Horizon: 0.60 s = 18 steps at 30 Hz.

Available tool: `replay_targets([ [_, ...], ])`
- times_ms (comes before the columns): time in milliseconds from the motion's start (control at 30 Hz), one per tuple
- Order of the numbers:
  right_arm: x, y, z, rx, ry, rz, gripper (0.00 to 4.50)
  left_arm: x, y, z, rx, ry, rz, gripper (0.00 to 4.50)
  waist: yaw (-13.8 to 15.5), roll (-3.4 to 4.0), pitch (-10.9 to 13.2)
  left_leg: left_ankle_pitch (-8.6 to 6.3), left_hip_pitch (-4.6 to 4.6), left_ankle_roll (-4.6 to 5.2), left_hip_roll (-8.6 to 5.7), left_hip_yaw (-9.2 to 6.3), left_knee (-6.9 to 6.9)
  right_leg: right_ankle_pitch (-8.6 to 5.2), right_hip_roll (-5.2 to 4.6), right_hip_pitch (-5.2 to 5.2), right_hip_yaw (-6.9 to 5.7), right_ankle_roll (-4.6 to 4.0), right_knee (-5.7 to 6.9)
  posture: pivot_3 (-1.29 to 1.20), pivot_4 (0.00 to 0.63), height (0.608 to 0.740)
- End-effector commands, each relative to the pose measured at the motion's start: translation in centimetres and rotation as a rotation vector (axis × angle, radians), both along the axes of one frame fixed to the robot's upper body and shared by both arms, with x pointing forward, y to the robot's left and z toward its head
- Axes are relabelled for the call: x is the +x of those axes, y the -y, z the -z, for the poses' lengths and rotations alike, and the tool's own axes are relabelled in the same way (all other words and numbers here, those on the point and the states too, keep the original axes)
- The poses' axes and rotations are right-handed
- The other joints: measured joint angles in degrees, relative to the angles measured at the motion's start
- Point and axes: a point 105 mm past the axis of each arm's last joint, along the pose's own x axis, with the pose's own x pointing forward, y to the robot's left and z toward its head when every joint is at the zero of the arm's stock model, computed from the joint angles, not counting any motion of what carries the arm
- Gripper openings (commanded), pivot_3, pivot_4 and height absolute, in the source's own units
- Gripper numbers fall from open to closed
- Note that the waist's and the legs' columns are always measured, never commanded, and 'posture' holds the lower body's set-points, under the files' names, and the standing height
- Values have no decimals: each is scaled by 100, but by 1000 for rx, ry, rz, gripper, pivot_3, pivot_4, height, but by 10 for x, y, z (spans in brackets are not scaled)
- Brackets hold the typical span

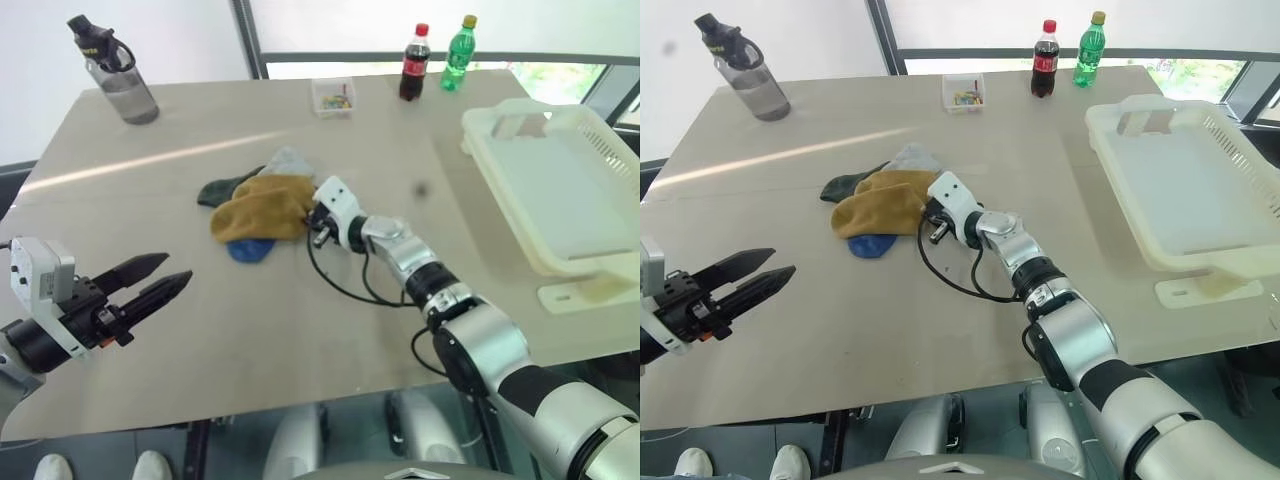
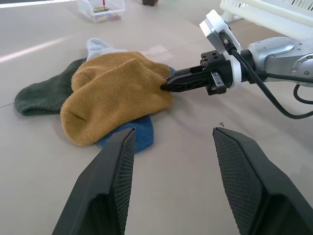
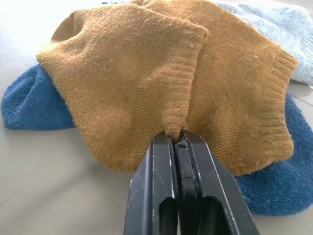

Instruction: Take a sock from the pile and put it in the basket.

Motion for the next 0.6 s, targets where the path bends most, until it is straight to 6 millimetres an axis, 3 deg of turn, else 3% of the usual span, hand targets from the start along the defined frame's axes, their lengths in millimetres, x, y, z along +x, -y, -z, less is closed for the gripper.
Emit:
replay_targets([
  [33,-5,-5,-19,28,58,-73,49,-1,6,-6,28,28,27,2668,0,0,0,0,-1,0,0,0,0,0,0,-1,1,0,0,0,150,740],
  [133,-16,3,-16,15,5,-156,49,0,7,-6,28,26,31,2668,8,-1,-1,0,-2,0,1,0,-1,0,-3,-2,1,0,0,0,150,740],
  [267,-38,39,-7,-57,-120,-241,49,0,8,-5,24,22,38,2668,71,-2,-1,0,-7,1,-2,-5,-2,0,-14,1,-4,1,-5,0,150,740],
  [367,-56,73,-1,-122,-196,-273,49,1,11,-2,18,13,50,2668,127,1,0,0,-7,1,-3,-1,-2,0,-16,0,-4,2,-7,0,150,740],
  [600,-70,162,9,-279,-281,-122,49,5,15,1,9,1,80,2668,159,0,0,1,1,2,-5,29,1,-2,4,3,-2,0,-4,0,150,740],
])
